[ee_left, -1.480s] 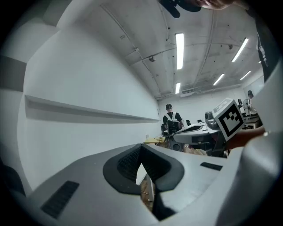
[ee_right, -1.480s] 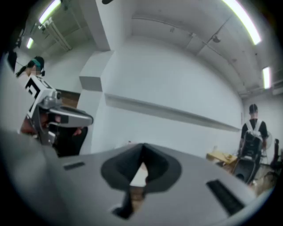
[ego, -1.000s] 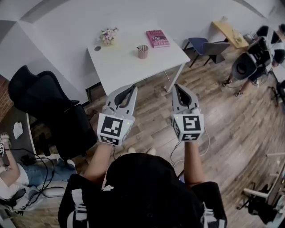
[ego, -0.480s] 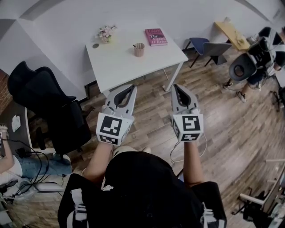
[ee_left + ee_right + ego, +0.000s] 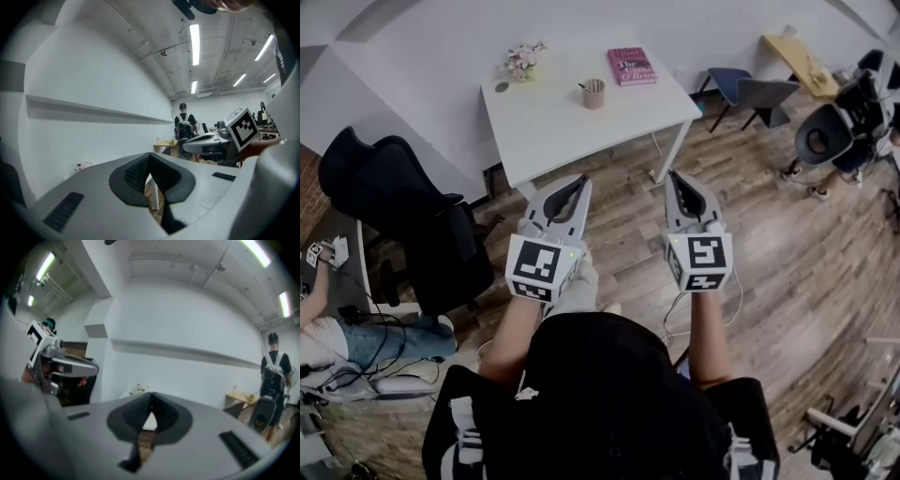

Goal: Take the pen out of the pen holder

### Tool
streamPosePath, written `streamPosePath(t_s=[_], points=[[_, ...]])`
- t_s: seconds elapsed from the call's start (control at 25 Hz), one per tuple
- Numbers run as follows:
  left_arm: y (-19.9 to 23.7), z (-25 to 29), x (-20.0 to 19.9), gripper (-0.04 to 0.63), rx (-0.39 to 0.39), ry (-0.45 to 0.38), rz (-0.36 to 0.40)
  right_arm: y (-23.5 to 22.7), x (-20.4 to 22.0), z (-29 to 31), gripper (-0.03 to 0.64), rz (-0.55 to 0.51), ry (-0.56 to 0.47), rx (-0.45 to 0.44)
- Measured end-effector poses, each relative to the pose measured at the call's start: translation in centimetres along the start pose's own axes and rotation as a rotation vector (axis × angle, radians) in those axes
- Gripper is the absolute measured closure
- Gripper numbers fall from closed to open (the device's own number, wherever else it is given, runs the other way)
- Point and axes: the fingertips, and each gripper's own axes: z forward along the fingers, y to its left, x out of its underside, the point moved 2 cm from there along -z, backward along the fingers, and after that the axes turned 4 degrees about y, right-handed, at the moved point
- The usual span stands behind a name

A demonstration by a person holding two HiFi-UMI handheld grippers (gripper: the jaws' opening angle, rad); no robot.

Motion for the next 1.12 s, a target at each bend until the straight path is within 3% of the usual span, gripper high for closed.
streamPosePath(t_s=[0.32, 0.52, 1.12], points=[[2.2, 4.5, 0.2, 0.578, 0.007, 0.003, -0.001, -2.3, -0.6, 4.3, 0.583, -0.021, -0.023, -0.002], [4.8, 8.2, -0.3, 0.578, 0.015, 0.003, -0.004, -3.5, -1.1, 7.9, 0.583, -0.023, 0.036, -0.001], [16.4, 17.8, -0.8, 0.578, 0.038, 0.015, -0.04, -5.1, -5.3, 22.1, 0.583, -0.044, 0.036, 0.0]])
